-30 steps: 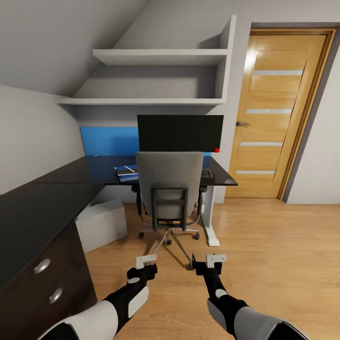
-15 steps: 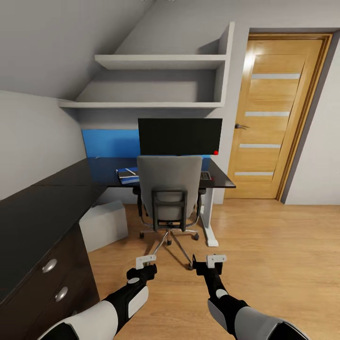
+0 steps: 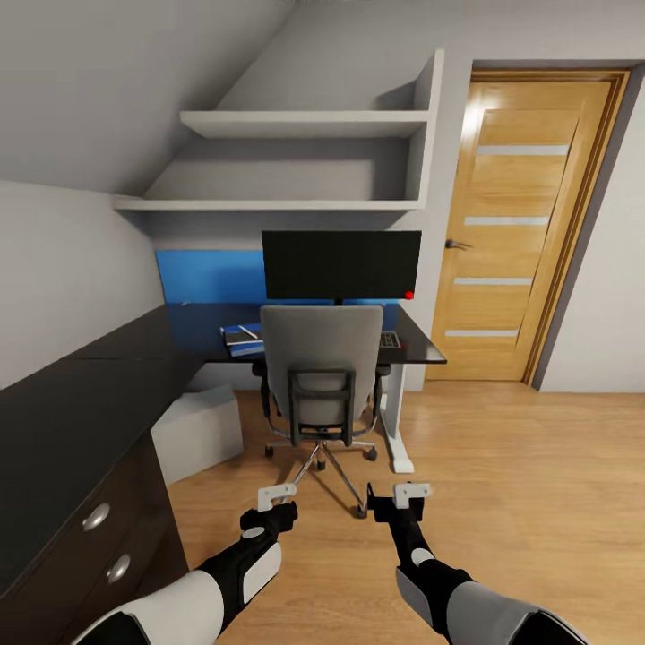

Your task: In the bedroom, organize the workspace by keeping the computer under the desk, ensuring the monitor is on the desk, placing the keyboard on the desk next to the monitor, placing the mouse on the desk next to the keyboard, moving the folder from the swivel chair onto the desk next to the mouse, stacking the notebook on top of the folder with the pen on top of the notebook, and positioning the swivel chair next to the desk.

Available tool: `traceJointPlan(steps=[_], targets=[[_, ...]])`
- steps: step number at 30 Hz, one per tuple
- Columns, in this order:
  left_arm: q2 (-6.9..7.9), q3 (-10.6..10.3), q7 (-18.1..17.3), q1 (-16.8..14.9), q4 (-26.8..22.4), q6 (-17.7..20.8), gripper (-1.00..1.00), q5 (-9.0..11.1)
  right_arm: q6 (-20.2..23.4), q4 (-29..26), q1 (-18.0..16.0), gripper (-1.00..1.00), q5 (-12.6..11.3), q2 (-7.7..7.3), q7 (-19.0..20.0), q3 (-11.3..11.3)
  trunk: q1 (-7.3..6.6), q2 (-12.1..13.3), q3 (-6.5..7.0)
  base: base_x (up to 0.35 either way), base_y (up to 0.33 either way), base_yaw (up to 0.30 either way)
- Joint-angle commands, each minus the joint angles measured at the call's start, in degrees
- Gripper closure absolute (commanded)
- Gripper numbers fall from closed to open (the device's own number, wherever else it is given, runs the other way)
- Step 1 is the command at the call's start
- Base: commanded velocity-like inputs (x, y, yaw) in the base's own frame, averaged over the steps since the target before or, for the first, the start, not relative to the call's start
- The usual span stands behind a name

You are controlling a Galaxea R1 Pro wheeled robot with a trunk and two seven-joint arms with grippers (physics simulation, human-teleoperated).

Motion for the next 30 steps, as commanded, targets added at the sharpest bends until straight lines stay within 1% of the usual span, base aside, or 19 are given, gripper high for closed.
traceJointPlan(steps=[1, 7, 9, 10, 14, 23, 30], targets=[[0.0, -0.5, 0.3, -0.1, 0.0, -0.2, -1.0, 0.6, -0.1, 0.0, 0.0, -1.0, -0.2, -0.02, -0.4, 0.5, -0.23, 0.4, 0.12, 0.0, 0.0, 0.0], [0.0, -0.6, 0.2, -0.1, 0.0, 1.3, -1.0, 0.6, -0.3, 0.0, 0.0, -1.0, -0.3, -1.2, -0.4, 0.4, -1.55, 2.8, 1.2, 0.0, 0.0, 0.0], [0.0, -0.6, 0.1, -0.1, 0.0, 2.0, -1.0, 0.6, -2.3, 0.0, 0.0, -1.0, -0.5, -1.64, -0.4, 0.4, -1.99, 3.6, 1.56, 0.0, 0.0, 0.0], [0.0, -0.6, 0.1, -0.1, 0.0, 2.2, -1.0, 0.5, -4.8, 0.5, 0.0, -1.0, -0.7, -1.88, -0.6, 0.4, -2.21, 4.0, 1.74, 0.0, 0.0, 0.0], [0.0, -0.6, -0.2, -0.1, 0.0, 2.2, -1.0, 0.3, -5.6, 0.7, 0.0, -1.0, -0.7, -1.9, -0.7, 0.4, -3.09, 5.6, 2.46, 0.0, 0.0, 0.0], [0.05, -0.7, -0.4, -0.1, 0.1, 2.2, -1.0, 0.2, -5.7, 0.9, 0.1, -1.0, -0.3, -1.86, -0.5, 0.5, -5.07, 9.2, 4.07, 0.0, 0.0, 0.0], [0.0, -0.8, -0.4, -0.1, 2.0, 2.1, -1.0, 0.0, -5.8, 1.5, 0.6, -1.0, -0.3, -1.92, -0.3, 0.5, -6.6, 12.0, 5.33, 0.0, 0.0, 0.0]])
